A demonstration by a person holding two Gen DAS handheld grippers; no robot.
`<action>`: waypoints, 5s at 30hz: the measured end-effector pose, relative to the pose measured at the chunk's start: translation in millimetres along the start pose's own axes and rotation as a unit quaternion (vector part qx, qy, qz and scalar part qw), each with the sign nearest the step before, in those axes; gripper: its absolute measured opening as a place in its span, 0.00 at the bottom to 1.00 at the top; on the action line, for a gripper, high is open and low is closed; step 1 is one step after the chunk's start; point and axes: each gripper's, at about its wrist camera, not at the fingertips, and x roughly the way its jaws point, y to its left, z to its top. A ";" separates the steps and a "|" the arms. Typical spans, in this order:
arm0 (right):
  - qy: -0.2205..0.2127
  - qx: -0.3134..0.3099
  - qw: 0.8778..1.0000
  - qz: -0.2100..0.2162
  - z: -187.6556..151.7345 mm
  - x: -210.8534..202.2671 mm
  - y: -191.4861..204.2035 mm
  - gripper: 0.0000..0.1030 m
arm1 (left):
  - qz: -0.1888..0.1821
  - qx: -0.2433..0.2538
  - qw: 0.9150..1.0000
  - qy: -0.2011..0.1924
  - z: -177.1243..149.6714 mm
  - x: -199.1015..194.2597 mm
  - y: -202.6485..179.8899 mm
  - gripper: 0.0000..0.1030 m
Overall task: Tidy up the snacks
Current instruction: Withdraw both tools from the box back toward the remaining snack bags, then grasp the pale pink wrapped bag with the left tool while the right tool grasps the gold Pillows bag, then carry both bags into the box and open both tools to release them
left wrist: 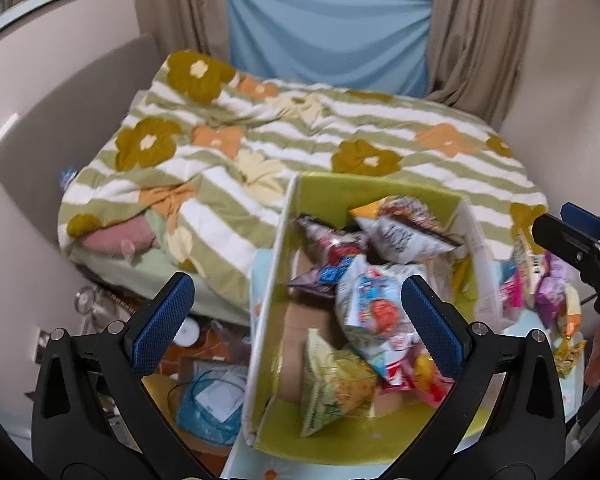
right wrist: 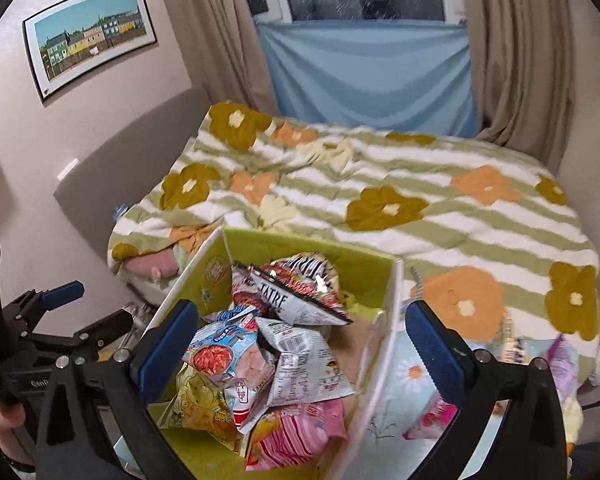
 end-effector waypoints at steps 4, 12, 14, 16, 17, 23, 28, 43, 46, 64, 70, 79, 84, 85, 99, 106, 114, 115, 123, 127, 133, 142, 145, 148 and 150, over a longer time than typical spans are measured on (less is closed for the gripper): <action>-0.025 0.007 0.999 -0.027 -7.3 -33.0 -4.1 1.00 | -0.035 0.028 0.999 -0.019 2.7 -16.8 -22.3 1.00; -0.065 0.061 0.989 -0.117 -49.8 -111.4 -49.2 1.00 | -0.114 0.109 0.987 -0.035 -1.8 -36.6 -100.0 1.00; -0.068 0.069 0.986 -0.137 -62.2 -128.2 -63.7 1.00 | -0.130 0.126 0.983 -0.035 -7.6 -39.8 -120.9 1.00; -0.065 0.079 0.982 -0.158 -75.8 -144.1 -81.3 1.00 | -0.142 0.142 0.979 -0.034 -14.6 -42.1 -142.8 1.00; -0.064 0.085 0.980 -0.166 -81.6 -150.7 -89.3 1.00 | -0.148 0.149 0.977 -0.033 -18.6 -43.1 -153.5 1.00; -0.057 0.106 0.974 -0.192 -131.6 -189.3 -147.7 1.00 | -0.179 0.180 0.967 -0.010 -52.1 -38.7 -223.1 1.00; -0.032 0.100 0.977 -0.187 -169.1 -202.3 -191.4 1.00 | -0.200 0.193 0.960 0.035 -91.2 -23.1 -278.5 1.00; 0.048 -0.043 0.993 -0.101 -255.0 -137.9 -278.4 1.00 | -0.182 0.266 0.941 0.100 -212.4 49.1 -376.0 1.00; 0.057 -0.076 0.992 -0.085 -266.7 -123.0 -282.1 1.00 | -0.177 0.285 0.937 0.100 -227.4 59.5 -384.5 1.00; 0.087 -0.224 0.969 -0.047 -282.0 -81.4 -271.4 0.86 | -0.172 0.315 0.926 0.114 -253.8 82.9 -403.6 0.64; 0.103 -0.247 0.963 -0.038 -283.5 -71.8 -267.8 0.74 | -0.168 0.306 0.929 0.122 -249.3 82.6 -401.0 0.62; 0.117 -0.267 0.956 -0.034 -292.1 -58.2 -258.5 0.62 | -0.150 0.284 0.938 0.131 -243.8 84.0 -379.2 0.61; 0.131 -0.266 0.954 -0.041 -294.9 -51.3 -260.6 0.55 | -0.135 0.272 0.943 0.134 -240.5 86.7 -367.8 0.61; 0.133 -0.266 0.954 -0.043 -295.5 -50.2 -260.8 0.54 | -0.134 0.268 0.944 0.136 -239.8 87.0 -365.7 0.61; 0.123 -0.180 0.976 -0.014 -275.5 -66.9 -252.4 0.42 | -0.144 0.202 0.961 0.118 -211.9 67.9 -338.3 0.60; 0.088 -0.136 0.987 -0.009 -231.2 -94.7 -229.5 0.42 | -0.150 0.164 0.972 0.071 -167.0 22.5 -309.0 0.60; 0.022 -0.098 0.995 0.010 -155.4 -119.9 -168.2 0.42 | -0.132 0.117 0.984 0.001 -103.5 -30.5 -237.5 0.60; 0.016 -0.093 0.995 0.013 -147.3 -119.9 -160.3 0.42 | -0.126 0.112 0.986 -0.005 -97.8 -35.9 -226.3 0.60; 0.001 -0.051 0.996 0.066 -90.0 -83.1 -80.9 0.42 | -0.055 0.071 0.996 -0.017 -61.7 -27.2 -121.9 0.60; 0.008 -0.032 0.996 0.083 -76.3 -56.0 -49.0 0.42 | -0.034 0.058 0.998 -0.006 -56.8 -8.1 -77.5 0.60; 0.029 0.001 0.997 0.077 -69.6 -18.0 -12.8 0.42 | -0.029 0.064 0.997 0.028 -64.6 28.8 -38.7 0.60; 0.055 0.010 0.998 0.027 -80.9 4.7 14.3 0.42 | -0.045 0.100 0.994 0.005 -73.2 25.2 -28.8 1.00; 0.064 0.013 0.998 0.021 -80.2 8.1 16.1 0.42 | -0.052 0.090 0.995 0.010 -73.6 24.6 -20.2 1.00; 0.070 0.016 0.997 0.016 -73.5 14.5 17.2 0.42 | -0.055 0.074 0.996 0.012 -71.9 21.6 -12.9 1.00; 0.071 0.025 0.997 0.008 -64.2 20.5 12.9 0.43 | -0.055 0.069 0.996 0.012 -68.2 20.5 -9.1 1.00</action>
